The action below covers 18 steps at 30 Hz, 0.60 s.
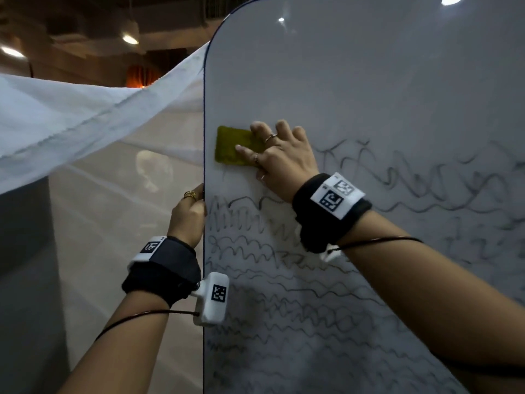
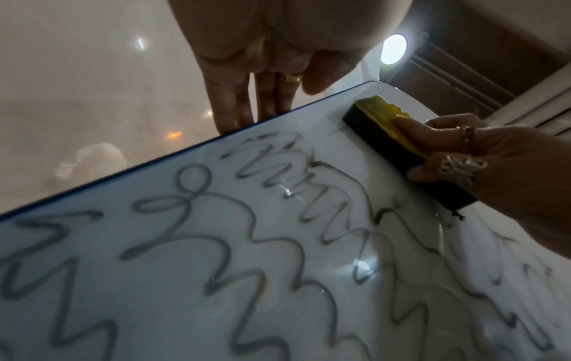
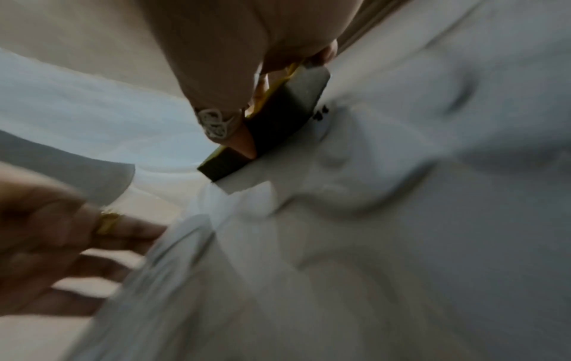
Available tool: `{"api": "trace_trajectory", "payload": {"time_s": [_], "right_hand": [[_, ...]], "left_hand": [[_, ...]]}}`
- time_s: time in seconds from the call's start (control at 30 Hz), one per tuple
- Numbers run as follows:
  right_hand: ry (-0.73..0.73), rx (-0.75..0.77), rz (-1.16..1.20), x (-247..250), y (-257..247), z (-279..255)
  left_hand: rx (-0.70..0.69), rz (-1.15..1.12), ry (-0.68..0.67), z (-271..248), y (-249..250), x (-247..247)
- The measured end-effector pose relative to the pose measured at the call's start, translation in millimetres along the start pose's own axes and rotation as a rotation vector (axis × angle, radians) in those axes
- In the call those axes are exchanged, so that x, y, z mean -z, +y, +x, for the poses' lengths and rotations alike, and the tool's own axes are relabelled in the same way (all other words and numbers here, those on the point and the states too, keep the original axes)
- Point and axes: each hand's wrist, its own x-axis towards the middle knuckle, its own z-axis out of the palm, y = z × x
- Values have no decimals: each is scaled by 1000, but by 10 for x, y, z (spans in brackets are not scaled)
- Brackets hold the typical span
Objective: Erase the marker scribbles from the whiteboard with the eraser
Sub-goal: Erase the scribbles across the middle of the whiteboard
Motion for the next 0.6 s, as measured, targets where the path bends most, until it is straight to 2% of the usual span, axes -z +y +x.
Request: {"api": "trace_trajectory", "payload": {"time_s": [0.13,0.27,0.37,0.47,0.53,0.6], "right_hand": [[-16,131,15,-185,-127,-184],[122,218,26,-173,320,-403],[241,161,69,-66,607,-368],[285,17,94,-101,558,-224],[296,-13,107,-173,368,-209],[308,37,108,-296,206,-294]], "left_hand": [[0,-127,13,-185,237,-62],[33,-156,0,-126,191,-31],[13,-141,13,-42,33,-39],[-52,-78,53,132,-269,-100],[-73,-51,104,6,-117,-174],[-81,-44,164,-118,60,-245]]}}
